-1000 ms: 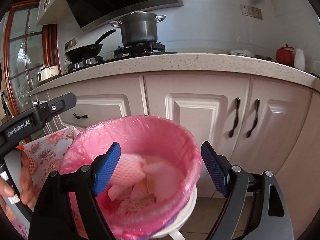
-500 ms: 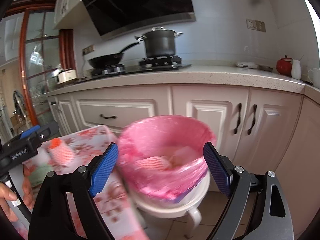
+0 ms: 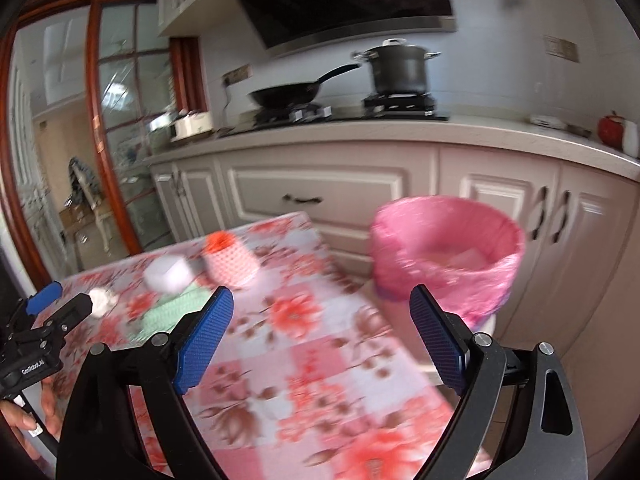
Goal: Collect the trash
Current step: 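Move both open tools back over the table toward the remaining items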
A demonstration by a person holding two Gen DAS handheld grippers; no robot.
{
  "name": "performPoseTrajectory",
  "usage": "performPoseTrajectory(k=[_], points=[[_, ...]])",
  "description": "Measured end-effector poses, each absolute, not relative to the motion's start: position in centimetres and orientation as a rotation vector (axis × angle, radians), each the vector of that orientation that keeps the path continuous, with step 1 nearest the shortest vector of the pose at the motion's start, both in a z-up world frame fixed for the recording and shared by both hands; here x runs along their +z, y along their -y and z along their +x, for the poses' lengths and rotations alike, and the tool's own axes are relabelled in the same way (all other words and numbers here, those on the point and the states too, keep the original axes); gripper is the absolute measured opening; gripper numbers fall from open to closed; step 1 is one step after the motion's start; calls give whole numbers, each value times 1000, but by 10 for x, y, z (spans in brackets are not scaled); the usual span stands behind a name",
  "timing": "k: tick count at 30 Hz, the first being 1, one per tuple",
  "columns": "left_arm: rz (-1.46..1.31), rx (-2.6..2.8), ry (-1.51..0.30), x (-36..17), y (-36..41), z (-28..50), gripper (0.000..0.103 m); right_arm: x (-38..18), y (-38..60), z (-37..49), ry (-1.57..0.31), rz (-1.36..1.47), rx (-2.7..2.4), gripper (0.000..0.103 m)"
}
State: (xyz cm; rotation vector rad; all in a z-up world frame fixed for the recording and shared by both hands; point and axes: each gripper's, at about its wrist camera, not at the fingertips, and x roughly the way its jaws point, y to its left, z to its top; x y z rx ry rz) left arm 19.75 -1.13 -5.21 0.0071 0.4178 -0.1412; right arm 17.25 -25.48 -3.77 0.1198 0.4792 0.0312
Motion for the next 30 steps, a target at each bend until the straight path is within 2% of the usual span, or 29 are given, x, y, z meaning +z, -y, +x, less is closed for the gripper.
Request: performPoseTrajectory(k=[11,30], points=[[-15,14,-446,-66,-81,171,98,-56,162,188,-554,77,155,85],[-48,145,-529,-91,-147,223,98,-111,59,285,-746,117,259,85]])
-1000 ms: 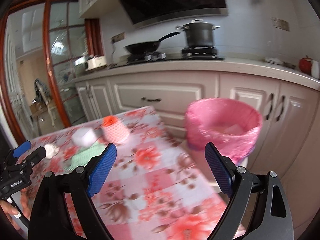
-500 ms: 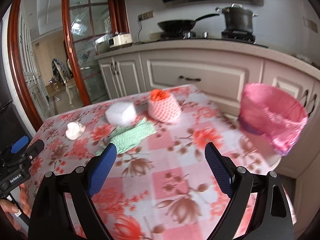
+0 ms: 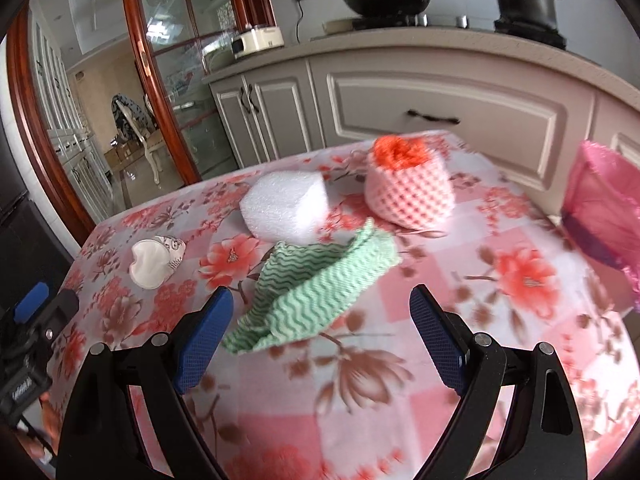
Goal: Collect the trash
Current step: 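Move both open tools back over the table toward the remaining items, then grasp the green striped cloth with the right tool while the left tool grasps the white paper cup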
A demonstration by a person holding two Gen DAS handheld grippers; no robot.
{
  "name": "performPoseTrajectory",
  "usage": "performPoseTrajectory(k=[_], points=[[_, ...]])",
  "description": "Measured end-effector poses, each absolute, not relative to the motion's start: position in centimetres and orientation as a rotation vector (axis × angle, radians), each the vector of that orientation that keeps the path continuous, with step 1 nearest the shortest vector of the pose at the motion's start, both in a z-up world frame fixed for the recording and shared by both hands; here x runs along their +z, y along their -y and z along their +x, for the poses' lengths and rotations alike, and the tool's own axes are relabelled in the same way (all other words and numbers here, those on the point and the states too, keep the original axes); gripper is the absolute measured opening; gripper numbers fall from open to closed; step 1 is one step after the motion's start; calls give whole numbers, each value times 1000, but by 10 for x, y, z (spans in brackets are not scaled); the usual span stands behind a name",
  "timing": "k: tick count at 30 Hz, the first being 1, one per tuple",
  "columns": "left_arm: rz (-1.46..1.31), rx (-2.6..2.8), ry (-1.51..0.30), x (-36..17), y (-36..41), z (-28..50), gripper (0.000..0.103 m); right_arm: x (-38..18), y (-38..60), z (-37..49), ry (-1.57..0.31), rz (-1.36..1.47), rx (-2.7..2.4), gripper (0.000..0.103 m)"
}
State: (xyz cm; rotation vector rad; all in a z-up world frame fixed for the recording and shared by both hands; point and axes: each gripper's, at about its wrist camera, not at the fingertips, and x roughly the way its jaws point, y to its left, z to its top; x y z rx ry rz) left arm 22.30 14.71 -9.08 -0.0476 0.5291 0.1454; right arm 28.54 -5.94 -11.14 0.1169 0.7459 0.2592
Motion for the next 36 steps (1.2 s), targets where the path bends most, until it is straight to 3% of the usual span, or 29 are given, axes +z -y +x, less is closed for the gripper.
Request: performPoseTrajectory(k=[10,12,14,18,19,20,36], points=[[-18,119,-587,-106,-153,261,98,-139,28,333,-868,57,221,85],[-19,119,-586,-106,-154,265,98,-142,24,334,-877,24,215,80],[-25,117,-588,-106,-155,269,98,-145,22,334,-892,19,231,60],[-43,111,-599,-108,-154,275,98,-150,26,331,-904,4,244,34],[-52,107,-606,-109,-153,278,98,-150,28,330,-901,-4,249,16],[-62,106,-613,-110,-153,281,98,-150,29,329,-899,-10,262,14],[-77,149,-755,-137,-156,348,93,-121,68,309,-823,65,288,12]])
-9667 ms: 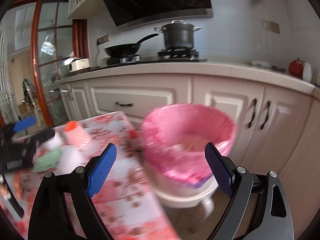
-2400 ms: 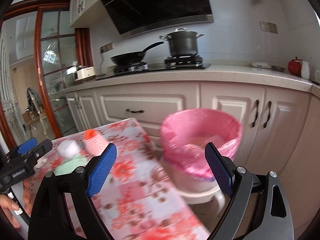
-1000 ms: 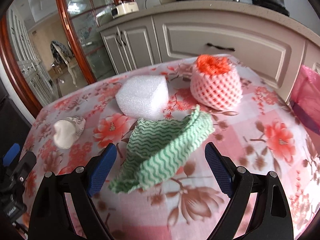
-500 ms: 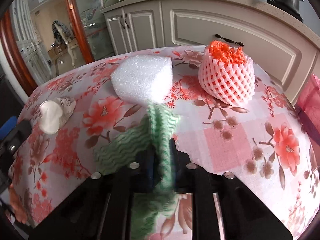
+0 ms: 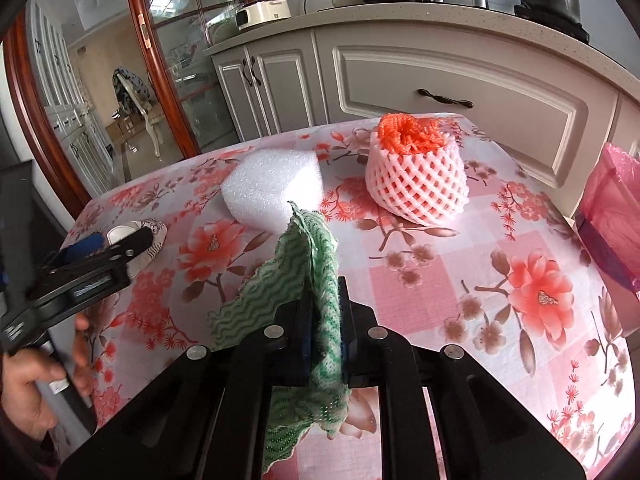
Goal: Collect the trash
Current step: 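Grasp the green striped cloth with the right tool while the left tool grasps the white paper cup, then carry the paper cup and striped cloth over the pink-lined trash bin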
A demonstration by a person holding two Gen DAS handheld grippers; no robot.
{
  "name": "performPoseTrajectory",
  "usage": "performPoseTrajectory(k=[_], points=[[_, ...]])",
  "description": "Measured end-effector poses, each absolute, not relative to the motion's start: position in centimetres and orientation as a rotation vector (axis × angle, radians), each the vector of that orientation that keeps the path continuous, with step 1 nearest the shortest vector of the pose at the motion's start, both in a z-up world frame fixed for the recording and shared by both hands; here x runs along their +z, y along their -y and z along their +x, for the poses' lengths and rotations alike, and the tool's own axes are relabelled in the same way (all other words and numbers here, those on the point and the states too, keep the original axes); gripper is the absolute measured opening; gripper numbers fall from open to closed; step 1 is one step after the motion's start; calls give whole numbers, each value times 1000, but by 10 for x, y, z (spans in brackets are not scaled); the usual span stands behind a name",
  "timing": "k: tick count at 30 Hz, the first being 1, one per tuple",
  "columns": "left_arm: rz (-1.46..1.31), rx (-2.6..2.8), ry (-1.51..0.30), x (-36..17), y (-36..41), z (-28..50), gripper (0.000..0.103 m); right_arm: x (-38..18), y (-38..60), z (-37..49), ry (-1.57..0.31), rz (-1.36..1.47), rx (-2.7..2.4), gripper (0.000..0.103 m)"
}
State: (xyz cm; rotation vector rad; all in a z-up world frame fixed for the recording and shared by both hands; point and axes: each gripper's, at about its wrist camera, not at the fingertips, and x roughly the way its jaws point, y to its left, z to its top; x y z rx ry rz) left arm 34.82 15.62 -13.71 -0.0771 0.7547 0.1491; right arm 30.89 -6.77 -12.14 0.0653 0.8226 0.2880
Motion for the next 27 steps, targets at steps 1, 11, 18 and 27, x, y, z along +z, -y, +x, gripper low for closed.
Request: performPoseTrajectory(k=[1,11,18,27], points=[[-81,146,-774,-140,-157,352,88,-121,69,309,-822,68,288,12],[-61,86,-731,-130,-143,330,68,-116,72,292,-810,77,301,12],[-84,62,-644,-110,-121,277,68,-103,80,263,-775,73,306,12],[-60,2,-504,-81,-84,201,68,-81,96,218,-709,74,305,12]])
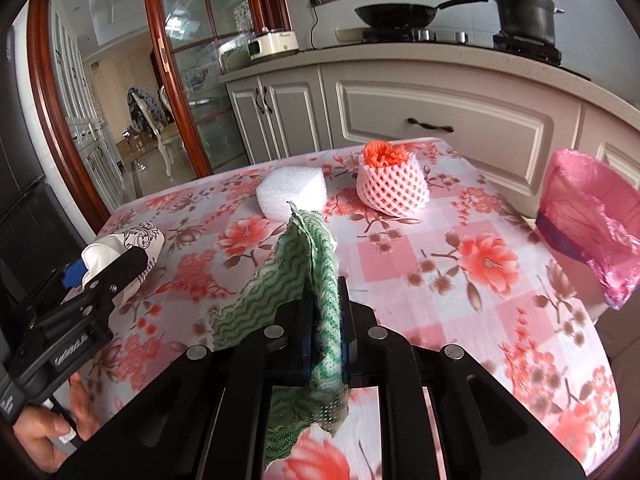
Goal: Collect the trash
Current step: 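Carry the paper cup and striped cloth over the pink-lined trash bin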
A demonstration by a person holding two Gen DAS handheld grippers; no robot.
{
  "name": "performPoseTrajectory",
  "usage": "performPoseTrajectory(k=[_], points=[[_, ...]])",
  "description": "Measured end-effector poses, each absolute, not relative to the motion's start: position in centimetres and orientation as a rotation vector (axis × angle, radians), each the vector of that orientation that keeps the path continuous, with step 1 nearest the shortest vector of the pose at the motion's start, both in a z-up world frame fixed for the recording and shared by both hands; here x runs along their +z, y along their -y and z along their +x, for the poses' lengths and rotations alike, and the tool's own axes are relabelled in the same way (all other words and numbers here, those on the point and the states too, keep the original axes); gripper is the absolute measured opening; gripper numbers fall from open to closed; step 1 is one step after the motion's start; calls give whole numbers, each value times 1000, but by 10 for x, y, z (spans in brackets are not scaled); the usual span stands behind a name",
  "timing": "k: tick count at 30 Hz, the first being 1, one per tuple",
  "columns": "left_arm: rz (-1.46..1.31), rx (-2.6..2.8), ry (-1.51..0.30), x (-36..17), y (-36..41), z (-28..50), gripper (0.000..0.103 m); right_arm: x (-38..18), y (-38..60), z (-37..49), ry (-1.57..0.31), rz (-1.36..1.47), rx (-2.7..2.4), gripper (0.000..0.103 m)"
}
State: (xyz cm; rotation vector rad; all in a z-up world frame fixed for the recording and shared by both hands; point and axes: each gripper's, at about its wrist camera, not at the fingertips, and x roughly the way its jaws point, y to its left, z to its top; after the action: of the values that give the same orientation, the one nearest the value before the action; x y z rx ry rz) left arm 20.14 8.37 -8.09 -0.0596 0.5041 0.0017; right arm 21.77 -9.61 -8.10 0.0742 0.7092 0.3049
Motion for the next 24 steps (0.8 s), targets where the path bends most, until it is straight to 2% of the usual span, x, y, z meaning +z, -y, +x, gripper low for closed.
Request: performPoseTrajectory(k=[11,24], points=[[1,-79,-370,-53,-36,133,68,-46,117,162,-599,73,287,12],[11,-110,-279,-24,-16,96,68,-23,146,119,-491,73,250,12]])
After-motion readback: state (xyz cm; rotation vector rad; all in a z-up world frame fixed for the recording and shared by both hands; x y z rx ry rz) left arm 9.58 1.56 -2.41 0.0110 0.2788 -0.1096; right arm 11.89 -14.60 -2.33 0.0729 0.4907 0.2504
